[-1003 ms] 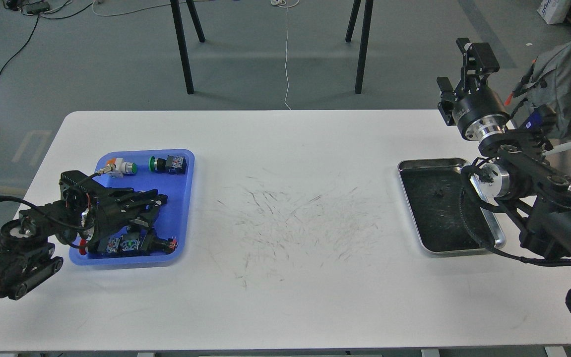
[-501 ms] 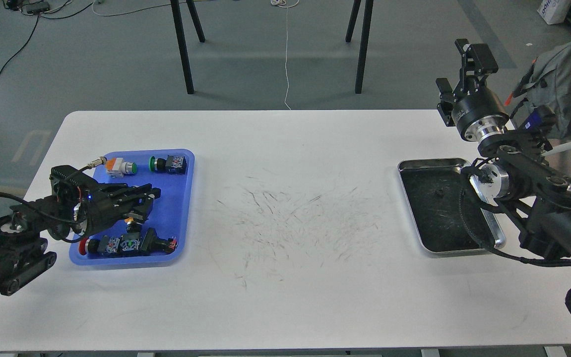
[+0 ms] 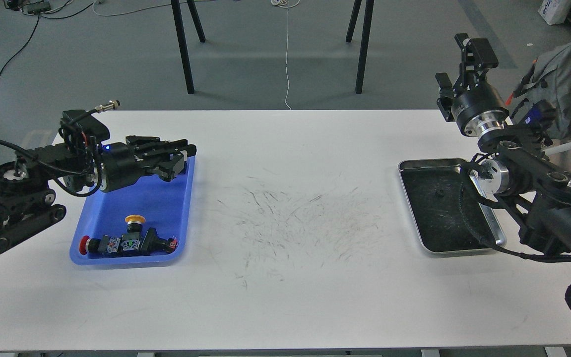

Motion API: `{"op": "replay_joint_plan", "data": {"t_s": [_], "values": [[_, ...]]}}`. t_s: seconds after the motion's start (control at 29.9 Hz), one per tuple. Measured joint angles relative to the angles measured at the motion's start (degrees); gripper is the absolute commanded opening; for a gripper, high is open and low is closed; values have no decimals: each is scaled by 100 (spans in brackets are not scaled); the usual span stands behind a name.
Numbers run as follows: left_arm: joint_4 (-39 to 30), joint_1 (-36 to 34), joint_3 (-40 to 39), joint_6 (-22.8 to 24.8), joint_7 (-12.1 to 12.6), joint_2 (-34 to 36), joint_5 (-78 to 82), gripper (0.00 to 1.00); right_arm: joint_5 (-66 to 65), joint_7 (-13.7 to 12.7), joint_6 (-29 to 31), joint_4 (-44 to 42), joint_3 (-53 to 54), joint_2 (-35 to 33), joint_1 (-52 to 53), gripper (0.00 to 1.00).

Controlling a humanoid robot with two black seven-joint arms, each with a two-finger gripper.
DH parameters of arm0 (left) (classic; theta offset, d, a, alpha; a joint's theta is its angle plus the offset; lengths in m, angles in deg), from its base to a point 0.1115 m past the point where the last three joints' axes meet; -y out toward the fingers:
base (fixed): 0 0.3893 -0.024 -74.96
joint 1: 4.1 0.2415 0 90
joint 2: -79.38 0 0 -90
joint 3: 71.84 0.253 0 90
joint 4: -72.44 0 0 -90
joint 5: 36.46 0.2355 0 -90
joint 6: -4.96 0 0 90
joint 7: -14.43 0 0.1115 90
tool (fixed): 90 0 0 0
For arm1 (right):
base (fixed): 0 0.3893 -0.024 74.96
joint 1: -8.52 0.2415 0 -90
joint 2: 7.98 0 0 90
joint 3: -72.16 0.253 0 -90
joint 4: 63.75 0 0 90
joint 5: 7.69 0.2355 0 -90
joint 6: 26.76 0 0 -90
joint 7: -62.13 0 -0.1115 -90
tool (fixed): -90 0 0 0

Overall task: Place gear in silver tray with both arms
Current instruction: 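Lift the gear out of the blue tray and carry it toward table center, then lower the left gripper and open it to set the gear on the table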

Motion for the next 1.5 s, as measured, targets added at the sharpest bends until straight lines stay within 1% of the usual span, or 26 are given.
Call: {"op": "replay_joint_plan", "data": {"t_s": [0.13, 0.3, 0.4, 0.6, 0.8, 0.97, 1.27, 1.5], "values": [[-115, -280, 4, 393, -1, -477, 405, 5, 0, 0, -62, -4, 14, 0, 3, 95], [-120, -396, 21, 645, 0, -1217, 807, 5, 0, 0, -128, -3, 14, 7, -22, 95], [-67, -407, 163, 789, -1, -1748, 903, 5, 1, 2, -156, -15, 15, 49, -25, 95], [41, -378, 572, 816, -1, -2682, 934, 5, 0, 2, -177, -43, 2, 161, -22, 95], [242, -295, 1064, 801, -2, -3314, 937, 5, -17, -10, -178, -44, -40, 167, 2, 95], [560, -136, 1192, 797, -3, -3832, 936, 5, -17, -14, -178, -44, -49, 144, -14, 95], [1314, -76, 1211, 797, 0, -3938, 923, 5, -24, -15, -188, -39, -53, 137, -7, 95], [1411, -54, 1141, 791, -1, -3941, 863, 5, -41, -21, -184, -43, -53, 147, -5, 95]]}}
